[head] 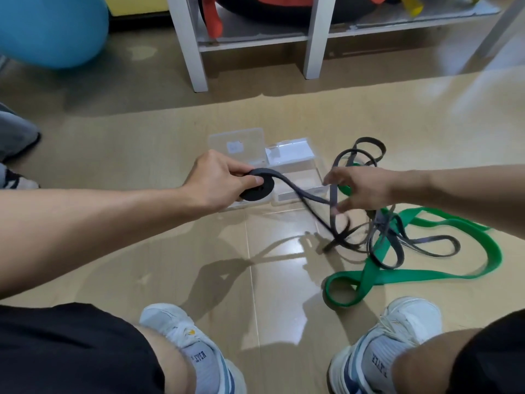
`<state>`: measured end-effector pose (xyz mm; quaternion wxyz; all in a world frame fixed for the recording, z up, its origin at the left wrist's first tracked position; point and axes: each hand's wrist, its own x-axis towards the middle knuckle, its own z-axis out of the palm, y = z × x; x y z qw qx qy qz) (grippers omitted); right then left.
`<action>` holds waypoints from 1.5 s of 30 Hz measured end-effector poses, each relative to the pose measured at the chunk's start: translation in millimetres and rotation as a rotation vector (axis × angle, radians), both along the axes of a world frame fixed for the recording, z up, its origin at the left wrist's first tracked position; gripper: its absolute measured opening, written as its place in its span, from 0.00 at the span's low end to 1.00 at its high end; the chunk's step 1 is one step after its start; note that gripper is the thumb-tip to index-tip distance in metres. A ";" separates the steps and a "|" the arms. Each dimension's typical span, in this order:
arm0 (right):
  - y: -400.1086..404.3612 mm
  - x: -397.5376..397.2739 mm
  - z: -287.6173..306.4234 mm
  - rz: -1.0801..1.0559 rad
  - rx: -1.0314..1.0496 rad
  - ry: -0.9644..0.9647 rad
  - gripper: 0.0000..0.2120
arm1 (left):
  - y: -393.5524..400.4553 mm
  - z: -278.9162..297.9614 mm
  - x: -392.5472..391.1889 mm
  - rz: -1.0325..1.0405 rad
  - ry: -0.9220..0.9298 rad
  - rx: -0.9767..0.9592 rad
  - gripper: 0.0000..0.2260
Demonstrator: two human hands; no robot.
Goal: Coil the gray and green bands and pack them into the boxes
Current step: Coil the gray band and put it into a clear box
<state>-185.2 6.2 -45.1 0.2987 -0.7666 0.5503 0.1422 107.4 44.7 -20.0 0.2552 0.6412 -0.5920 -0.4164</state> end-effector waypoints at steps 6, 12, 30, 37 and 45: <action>27.2 57.0 12.7 -0.075 -0.119 -0.553 0.16 | 8.2 1.9 -9.5 -0.107 0.046 0.059 0.07; 34.6 64.6 14.7 -0.292 0.022 -0.782 0.12 | 11.5 4.0 -8.9 -0.110 0.149 0.117 0.07; 33.6 60.5 21.1 -0.442 0.057 -0.807 0.12 | 11.3 -3.2 -10.1 -0.034 0.373 0.244 0.06; 42.0 70.3 28.7 -0.276 -0.035 -0.680 0.06 | 9.5 -6.7 -7.7 -0.276 0.106 0.244 0.07; 42.1 69.7 28.0 -0.296 -0.028 -0.730 0.13 | 9.3 -6.9 -6.8 -0.187 0.236 0.287 0.05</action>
